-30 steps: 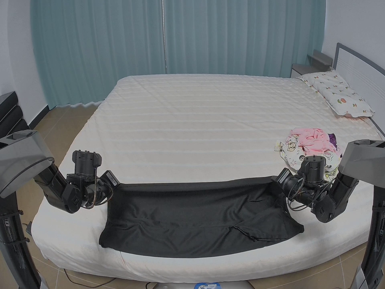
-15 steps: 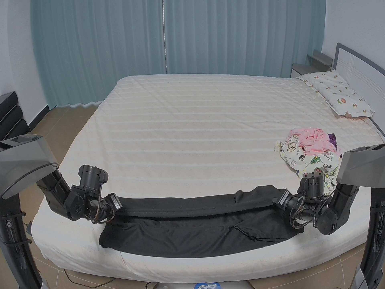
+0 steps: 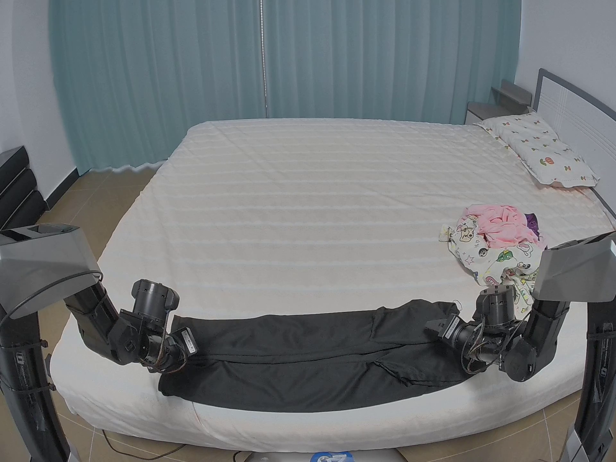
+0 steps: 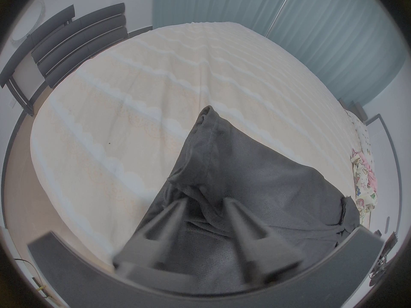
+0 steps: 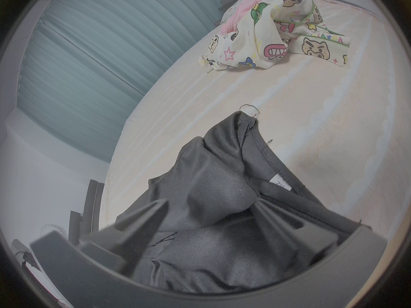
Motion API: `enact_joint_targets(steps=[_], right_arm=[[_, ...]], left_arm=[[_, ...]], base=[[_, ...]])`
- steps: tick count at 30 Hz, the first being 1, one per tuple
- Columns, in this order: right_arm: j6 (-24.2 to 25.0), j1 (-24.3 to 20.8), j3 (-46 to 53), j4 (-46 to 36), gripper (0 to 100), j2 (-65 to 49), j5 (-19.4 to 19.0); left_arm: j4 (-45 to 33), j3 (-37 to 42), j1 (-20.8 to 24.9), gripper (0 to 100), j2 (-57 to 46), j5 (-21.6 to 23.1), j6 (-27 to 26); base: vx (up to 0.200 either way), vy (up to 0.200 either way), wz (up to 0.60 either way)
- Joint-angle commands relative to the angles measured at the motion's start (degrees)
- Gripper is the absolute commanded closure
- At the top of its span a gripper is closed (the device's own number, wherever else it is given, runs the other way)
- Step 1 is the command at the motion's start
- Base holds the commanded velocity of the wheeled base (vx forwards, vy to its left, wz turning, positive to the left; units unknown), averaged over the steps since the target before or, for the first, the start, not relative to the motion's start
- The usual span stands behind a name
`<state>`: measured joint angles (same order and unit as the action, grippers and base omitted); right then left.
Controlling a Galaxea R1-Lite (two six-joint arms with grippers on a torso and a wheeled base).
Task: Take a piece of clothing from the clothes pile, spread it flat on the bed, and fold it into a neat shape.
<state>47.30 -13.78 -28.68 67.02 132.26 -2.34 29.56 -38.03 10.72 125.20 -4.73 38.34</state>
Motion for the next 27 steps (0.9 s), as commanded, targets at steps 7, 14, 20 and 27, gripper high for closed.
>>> enact_joint_targets(steps=[7,14,20,27], right_arm=[[2.45,2.0,8.82,1.62,0,-10.09,-2.23],[5.79,2.44,19.02,8.91,0,-11.05,-3.46],[6.23,2.44,25.17,22.71,0,-5.43,-5.13],[5.87,1.82,25.43,22.89,0,-4.73,-5.83]], left_arm=[[0.85,7.45,-2.54,0,-9.8,3.32,0.6],[1.38,16.59,-8.61,0,-16.92,17.74,-0.02],[1.55,18.79,-11.51,0,-13.4,18.88,-9.51],[11.75,18.44,-12.3,0,-5.14,19.23,-12.15]], base=[[0.0,0.0,0.0],[0.0,0.0,0.0],[0.0,0.0,0.0],[0.0,0.0,0.0]])
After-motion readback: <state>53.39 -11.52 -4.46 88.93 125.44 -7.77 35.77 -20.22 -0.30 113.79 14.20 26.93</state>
